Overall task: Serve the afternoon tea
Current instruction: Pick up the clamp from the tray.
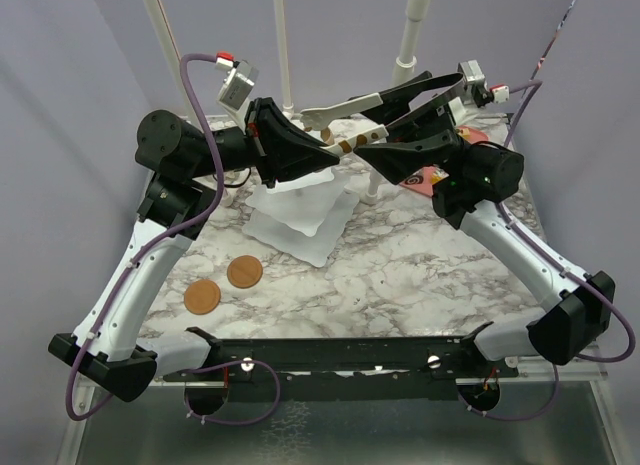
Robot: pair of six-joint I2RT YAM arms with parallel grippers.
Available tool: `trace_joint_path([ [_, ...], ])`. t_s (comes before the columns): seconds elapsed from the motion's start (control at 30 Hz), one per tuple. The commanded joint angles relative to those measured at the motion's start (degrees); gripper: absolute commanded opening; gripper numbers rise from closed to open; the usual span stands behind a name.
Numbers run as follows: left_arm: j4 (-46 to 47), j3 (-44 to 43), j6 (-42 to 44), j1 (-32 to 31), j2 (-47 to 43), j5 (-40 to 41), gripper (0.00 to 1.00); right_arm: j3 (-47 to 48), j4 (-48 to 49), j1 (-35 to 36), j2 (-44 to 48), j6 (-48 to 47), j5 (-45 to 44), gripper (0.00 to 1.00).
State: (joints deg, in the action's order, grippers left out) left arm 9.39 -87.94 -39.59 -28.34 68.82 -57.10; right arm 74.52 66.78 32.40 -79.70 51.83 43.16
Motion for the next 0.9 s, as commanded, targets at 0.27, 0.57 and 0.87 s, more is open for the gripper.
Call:
trace_joint_path([
  [0.27,0.45,0.28,0.22,-0.23,-0.53,-0.03,0.00,3.77,-7.68,0.73,1.30,-0.27,3.83,0.93],
  [0.57,0.43,0.76,0.13,-0.23,-1.74,-0.27,0.00,7.07,-10.10,-0.57,2.06,2.00,9.74,1.00],
  [0.87,0.44,1.10,0.97,-0.23,-2.33,-0.19,0.00,10.08,-17.74,-0.59,1.46,-0.51,11.88,1.00],
])
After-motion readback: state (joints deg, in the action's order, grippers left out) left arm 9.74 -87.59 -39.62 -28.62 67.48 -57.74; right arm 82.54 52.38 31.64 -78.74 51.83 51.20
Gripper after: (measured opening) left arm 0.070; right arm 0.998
